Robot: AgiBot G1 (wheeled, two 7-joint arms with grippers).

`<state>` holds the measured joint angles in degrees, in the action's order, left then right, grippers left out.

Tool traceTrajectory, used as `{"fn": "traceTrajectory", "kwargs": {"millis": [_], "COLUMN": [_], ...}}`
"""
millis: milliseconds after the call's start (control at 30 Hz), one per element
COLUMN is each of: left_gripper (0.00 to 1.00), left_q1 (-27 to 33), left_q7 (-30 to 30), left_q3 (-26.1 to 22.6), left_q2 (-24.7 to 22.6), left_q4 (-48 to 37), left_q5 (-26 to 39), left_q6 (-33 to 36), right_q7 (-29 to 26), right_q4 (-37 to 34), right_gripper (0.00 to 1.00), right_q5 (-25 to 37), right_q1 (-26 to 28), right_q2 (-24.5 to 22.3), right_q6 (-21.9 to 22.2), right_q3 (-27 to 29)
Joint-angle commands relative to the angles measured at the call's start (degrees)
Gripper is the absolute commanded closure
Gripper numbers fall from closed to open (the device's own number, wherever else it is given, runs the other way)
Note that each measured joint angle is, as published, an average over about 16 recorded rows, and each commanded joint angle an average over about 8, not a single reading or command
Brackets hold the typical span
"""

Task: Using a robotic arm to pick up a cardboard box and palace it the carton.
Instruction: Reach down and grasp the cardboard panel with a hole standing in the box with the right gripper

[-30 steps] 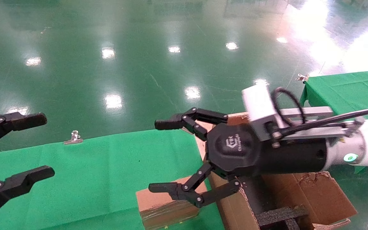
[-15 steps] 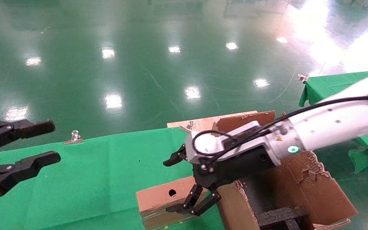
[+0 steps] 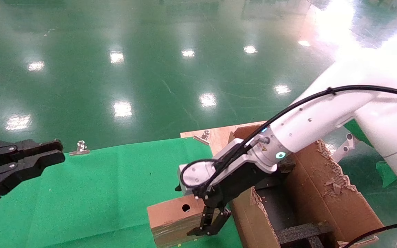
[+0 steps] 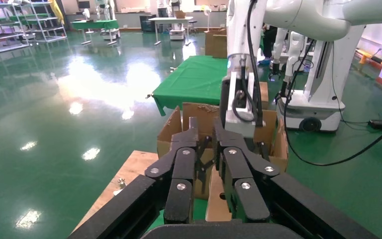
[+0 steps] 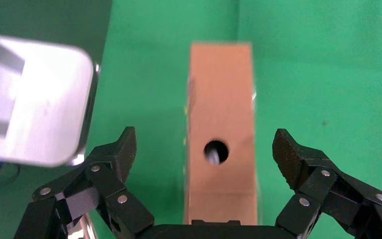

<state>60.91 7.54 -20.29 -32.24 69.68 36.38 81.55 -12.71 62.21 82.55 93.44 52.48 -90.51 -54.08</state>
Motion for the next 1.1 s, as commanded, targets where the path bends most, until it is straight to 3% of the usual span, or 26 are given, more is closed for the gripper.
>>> {"fn": "traceTrajectory", "kwargs": {"millis": [33,400,467,500,700,767,1100], "left_gripper": [1.0,1.0,1.0,0.95,0.2,0.0,0.0], "left_q1": [0.0,0.0,0.0,0.0,0.0,0.0,0.0], "left_q7": [0.0,0.0,0.0,0.0,0.0,0.0,0.0], "left_q3": [0.0,0.0,0.0,0.0,0.0,0.0,0.0], "left_q2": [0.0,0.0,0.0,0.0,0.0,0.0,0.0], "left_q4": [0.0,0.0,0.0,0.0,0.0,0.0,0.0], "left_q5": [0.0,0.0,0.0,0.0,0.0,0.0,0.0], "left_q6": [0.0,0.0,0.0,0.0,0.0,0.0,0.0], "right_q7": [0.7,3.0,3.1,3.2,3.5,3.5,3.5], "right_q4": [-0.5,0.5,0.7,0.8,1.3,1.4,1.4], "right_gripper": [0.0,0.0,0.1,0.2,0.93,1.0,1.0], "right_q5": [1.0,5.5,5.9,6.1,6.5,6.5,6.5], "right_q1": [1.2,4.1,4.2,4.2,3.9,3.9,3.8], "right_q2": [0.9,3.5,3.7,3.8,4.1,4.2,4.2], "right_q6": [0.1,1.3,1.6,1.8,2.9,3.1,3.2], "right_q3": [-2.2,-7.9,-8.3,-8.4,-8.8,-8.9,-8.9]}}
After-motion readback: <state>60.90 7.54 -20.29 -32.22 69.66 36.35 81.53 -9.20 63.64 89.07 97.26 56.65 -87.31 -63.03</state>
